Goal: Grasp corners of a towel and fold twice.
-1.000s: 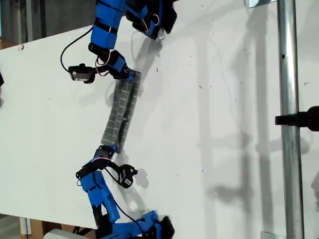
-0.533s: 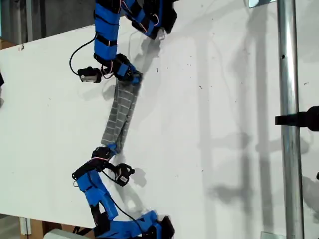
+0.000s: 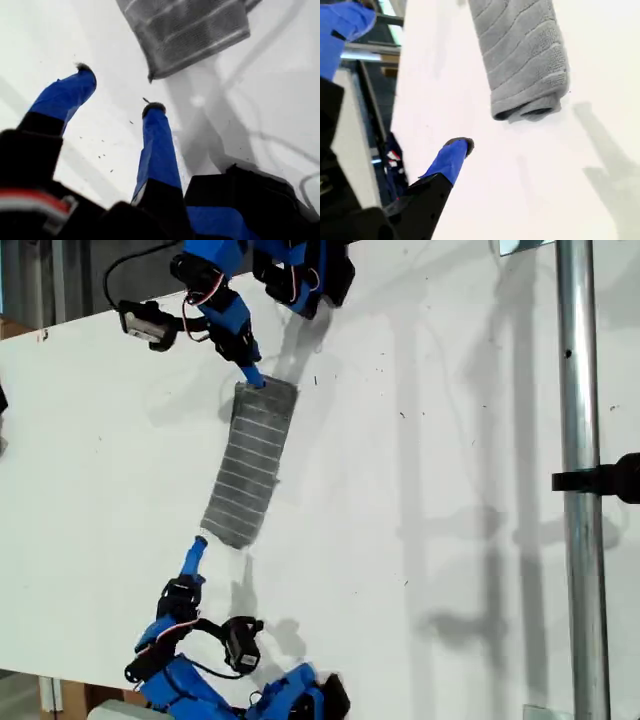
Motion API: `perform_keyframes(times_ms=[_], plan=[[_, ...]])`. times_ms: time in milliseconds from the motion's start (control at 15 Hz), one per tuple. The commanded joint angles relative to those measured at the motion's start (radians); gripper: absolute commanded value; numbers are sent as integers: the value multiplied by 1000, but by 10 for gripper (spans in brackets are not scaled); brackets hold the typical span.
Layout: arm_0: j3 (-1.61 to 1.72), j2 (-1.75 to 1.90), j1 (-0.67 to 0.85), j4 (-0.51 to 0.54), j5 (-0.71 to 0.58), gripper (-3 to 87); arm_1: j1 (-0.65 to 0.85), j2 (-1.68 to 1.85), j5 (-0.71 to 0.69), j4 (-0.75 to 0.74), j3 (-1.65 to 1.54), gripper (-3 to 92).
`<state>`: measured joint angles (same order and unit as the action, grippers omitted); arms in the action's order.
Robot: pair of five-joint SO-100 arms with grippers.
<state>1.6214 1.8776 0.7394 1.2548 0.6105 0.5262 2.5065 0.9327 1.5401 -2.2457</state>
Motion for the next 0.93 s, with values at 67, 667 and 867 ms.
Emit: perform_keyframes(times_ms=[67, 667, 867], plan=[[571, 535, -97, -259, 23, 343, -44, 121, 175, -55, -201, 345], [1330, 1606, -308, -155, 120, 0, 51, -143, 284, -377, -408, 349], [1416, 1600, -308, -153, 152, 3, 192, -411, 149, -523, -272, 359]])
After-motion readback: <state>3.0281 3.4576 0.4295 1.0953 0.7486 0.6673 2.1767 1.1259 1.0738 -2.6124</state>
